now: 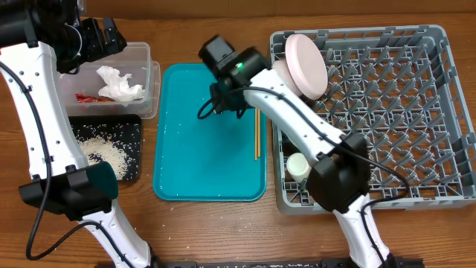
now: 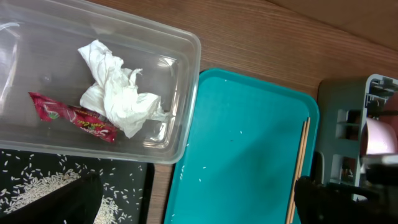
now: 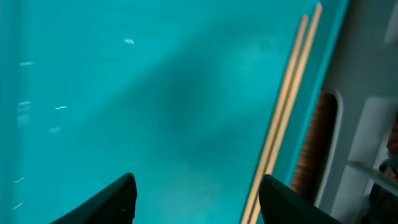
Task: Sort waste into correct bins and load items into the dishwasher
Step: 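Move the right gripper down over the wooden chopsticks on the tray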
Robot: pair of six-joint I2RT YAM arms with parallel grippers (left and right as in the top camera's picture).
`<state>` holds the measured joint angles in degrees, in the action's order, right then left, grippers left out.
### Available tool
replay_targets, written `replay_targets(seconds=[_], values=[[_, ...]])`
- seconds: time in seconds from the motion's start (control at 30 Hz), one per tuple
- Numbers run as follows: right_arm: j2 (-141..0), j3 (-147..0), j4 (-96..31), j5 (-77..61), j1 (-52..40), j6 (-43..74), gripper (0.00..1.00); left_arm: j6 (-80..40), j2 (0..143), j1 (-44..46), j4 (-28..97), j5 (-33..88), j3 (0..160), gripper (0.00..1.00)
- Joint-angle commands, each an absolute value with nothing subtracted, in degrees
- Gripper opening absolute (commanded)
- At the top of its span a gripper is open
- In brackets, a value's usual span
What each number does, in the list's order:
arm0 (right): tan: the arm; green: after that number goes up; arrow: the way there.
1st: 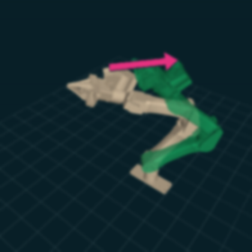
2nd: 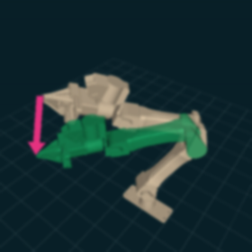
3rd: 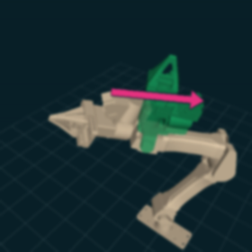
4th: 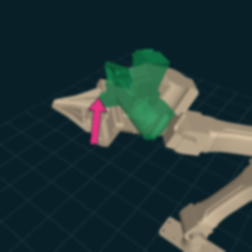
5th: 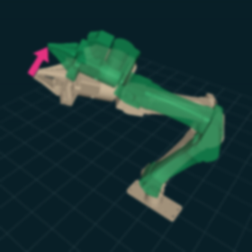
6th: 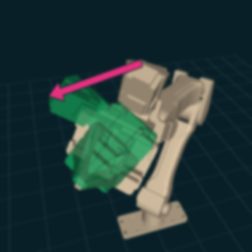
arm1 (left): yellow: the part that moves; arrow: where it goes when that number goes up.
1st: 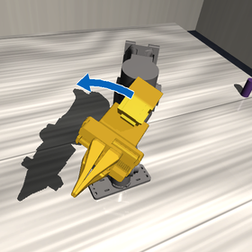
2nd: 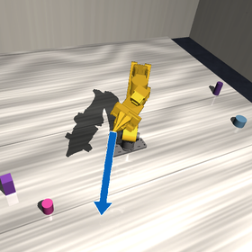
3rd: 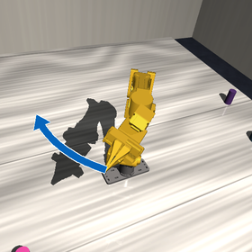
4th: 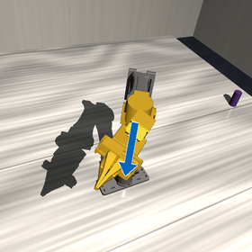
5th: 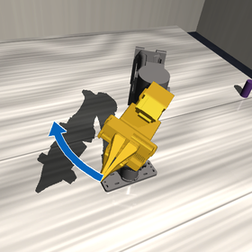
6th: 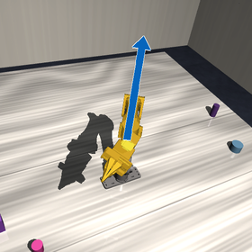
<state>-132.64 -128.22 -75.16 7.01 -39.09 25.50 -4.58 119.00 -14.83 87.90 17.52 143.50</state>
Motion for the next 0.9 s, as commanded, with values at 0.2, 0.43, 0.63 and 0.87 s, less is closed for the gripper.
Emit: replay_targets(seconds=[0.2,0.43,0.63,0.87], values=[[-139.15,-128.55,-77.08,10.90,-36.73,28.56,0.63,-5.34,118.43,-14.72,87.81,17.39,143.28,1.00],[-141.25,-125.84,-76.82,4.34,-34.26,28.32,0.60,-5.34,118.43,-14.72,87.81,17.39,143.28,1.00],[-141.27,-122.52,-74.72,3.44,-34.33,28.08,0.58,-5.37,118.43,-14.72,87.81,17.39,143.28,1.00],[-141.27,-119.83,-72.71,-1.54,-34.37,27.64,0.48,-5.34,118.43,-14.72,87.81,17.39,143.28,1.00]])
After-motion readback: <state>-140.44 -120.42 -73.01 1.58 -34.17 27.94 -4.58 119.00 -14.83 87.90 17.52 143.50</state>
